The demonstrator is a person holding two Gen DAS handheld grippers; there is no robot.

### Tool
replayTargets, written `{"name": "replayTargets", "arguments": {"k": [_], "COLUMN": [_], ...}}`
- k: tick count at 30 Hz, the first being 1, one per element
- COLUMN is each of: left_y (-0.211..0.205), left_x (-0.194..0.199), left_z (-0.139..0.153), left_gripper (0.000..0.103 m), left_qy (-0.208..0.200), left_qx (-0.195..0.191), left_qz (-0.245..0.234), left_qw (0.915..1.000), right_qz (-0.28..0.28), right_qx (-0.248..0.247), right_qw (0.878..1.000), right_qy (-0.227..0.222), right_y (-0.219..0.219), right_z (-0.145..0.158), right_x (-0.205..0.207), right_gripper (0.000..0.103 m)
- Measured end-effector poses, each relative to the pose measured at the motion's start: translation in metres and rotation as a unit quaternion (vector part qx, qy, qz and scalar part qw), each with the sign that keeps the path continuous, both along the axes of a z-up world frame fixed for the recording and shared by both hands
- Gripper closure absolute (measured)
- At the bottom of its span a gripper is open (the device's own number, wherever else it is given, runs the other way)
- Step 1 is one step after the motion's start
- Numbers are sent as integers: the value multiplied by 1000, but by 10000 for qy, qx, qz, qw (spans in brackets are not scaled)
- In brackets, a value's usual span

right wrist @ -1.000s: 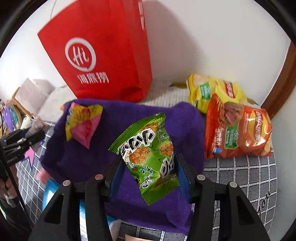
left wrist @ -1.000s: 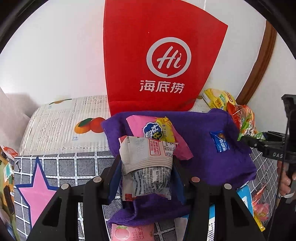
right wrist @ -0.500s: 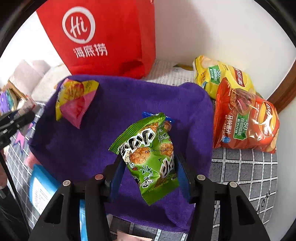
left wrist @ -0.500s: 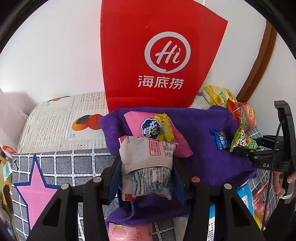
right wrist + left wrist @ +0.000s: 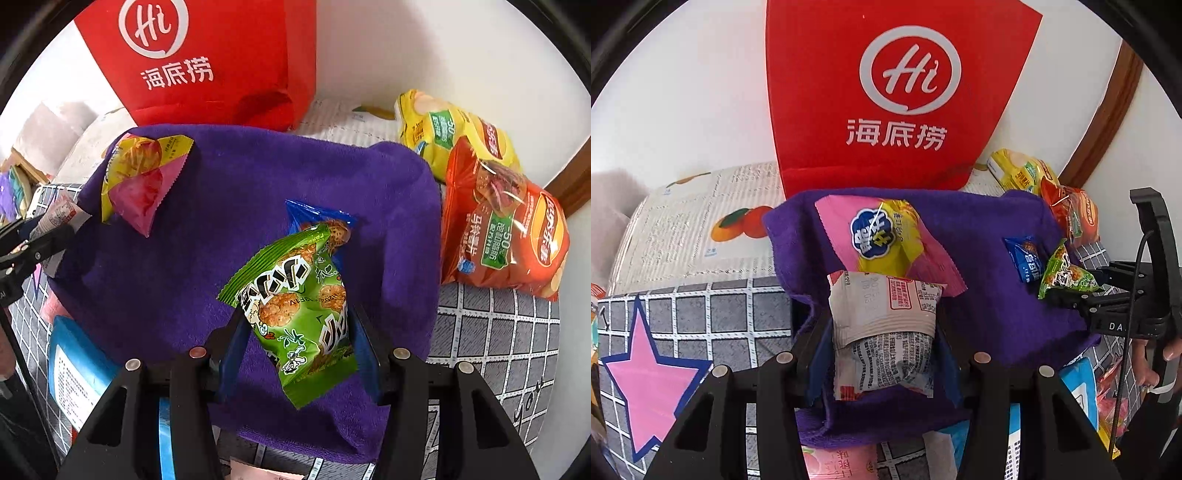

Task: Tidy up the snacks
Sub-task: 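Carry the green and white-silver packets over the purple cloth with both tools, then open the right tool then the left tool to drop packets onto the cloth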

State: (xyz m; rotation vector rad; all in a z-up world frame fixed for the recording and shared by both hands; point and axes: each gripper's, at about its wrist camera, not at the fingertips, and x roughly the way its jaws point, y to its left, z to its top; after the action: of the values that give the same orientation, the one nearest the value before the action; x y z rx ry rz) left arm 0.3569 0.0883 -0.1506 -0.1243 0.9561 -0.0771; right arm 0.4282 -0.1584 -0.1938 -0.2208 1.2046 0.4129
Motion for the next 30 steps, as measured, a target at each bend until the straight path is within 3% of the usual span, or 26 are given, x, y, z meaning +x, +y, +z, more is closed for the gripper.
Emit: {"name": "replayTargets", "arguments": {"k": [12,15,24,28,30], "left_y": [-7,-7,-7,-9,-7], "left_x": [4,4,4,4,2], "left_z": [-13,-12,-13,-8,-4], "left_gripper": [53,52,49,36,35], "left_qy": [196,193,213,201,150], "left_qx": [-74,-125,-133,-80,-27], "left_qz": [-34,-39,-136,-124,-78], "left_qw": [9998,9997,9996,9997,9999], "right_qz": [-38,-68,-357,-474,-493], "right_qx": [-102,-88,293,665,708], "right_qw": [9998,9999,9979,9933,9914], "right_qy": [156,124,-454,-814,-985], "right_y": [12,13,-1,-5,-7], "right_z": [-11,-8,29,49,58], "right_x": [6,7,4,-3,-6], "right_gripper": [49,39,37,37,37]}}
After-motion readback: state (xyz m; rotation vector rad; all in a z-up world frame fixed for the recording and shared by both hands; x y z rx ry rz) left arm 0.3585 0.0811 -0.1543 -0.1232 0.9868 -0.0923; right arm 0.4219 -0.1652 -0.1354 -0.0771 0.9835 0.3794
